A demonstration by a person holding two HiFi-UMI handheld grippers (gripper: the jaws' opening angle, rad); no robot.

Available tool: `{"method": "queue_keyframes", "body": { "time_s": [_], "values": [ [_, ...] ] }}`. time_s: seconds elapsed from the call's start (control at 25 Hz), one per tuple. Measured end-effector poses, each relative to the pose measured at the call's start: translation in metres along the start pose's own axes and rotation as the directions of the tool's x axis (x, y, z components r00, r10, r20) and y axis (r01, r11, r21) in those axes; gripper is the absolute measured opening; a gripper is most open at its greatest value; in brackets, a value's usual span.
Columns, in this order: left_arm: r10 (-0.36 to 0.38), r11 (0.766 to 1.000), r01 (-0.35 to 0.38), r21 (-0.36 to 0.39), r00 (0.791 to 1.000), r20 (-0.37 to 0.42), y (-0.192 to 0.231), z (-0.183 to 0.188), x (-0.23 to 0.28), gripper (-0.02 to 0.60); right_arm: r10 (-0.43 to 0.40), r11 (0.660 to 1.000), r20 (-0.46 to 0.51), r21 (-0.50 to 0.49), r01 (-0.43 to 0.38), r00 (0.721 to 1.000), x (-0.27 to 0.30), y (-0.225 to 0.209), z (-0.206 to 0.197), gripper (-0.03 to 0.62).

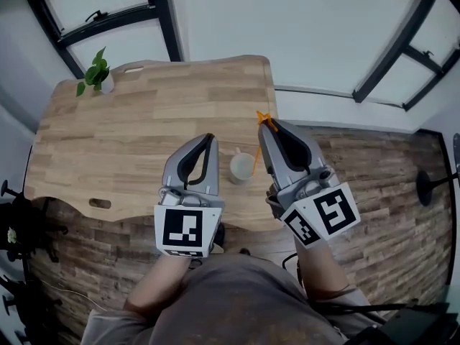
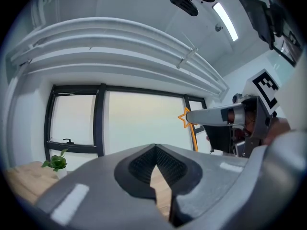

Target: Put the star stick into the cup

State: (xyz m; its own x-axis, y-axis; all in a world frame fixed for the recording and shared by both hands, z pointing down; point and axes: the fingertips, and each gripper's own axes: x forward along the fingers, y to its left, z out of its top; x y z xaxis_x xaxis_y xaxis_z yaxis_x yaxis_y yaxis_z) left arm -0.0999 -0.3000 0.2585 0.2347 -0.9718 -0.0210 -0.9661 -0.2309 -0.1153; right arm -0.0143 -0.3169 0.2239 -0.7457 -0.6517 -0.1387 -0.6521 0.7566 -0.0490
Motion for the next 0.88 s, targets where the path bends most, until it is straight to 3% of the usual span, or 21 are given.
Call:
{"method": "queue_keyframes", "body": {
  "time_s": [0.32, 0.88],
  "values": [
    [-0.040, 0.998, 0.039, -0.051, 0.999, -0.006, 0.025, -0.010, 0.035, 0.000, -0.039, 0.999, -0.043, 0.005, 0.039, 0.998, 0.033, -0.015, -0.020, 0.046],
    [-0.080, 0.984, 0.051, -0.172, 0.983, -0.164, 0.054, -0.103, 0.080, 0.000, -0.110, 0.982, -0.233, 0.123, 0.142, 0.966, 0.051, -0.051, -0.131, 0.046]
  ]
}}
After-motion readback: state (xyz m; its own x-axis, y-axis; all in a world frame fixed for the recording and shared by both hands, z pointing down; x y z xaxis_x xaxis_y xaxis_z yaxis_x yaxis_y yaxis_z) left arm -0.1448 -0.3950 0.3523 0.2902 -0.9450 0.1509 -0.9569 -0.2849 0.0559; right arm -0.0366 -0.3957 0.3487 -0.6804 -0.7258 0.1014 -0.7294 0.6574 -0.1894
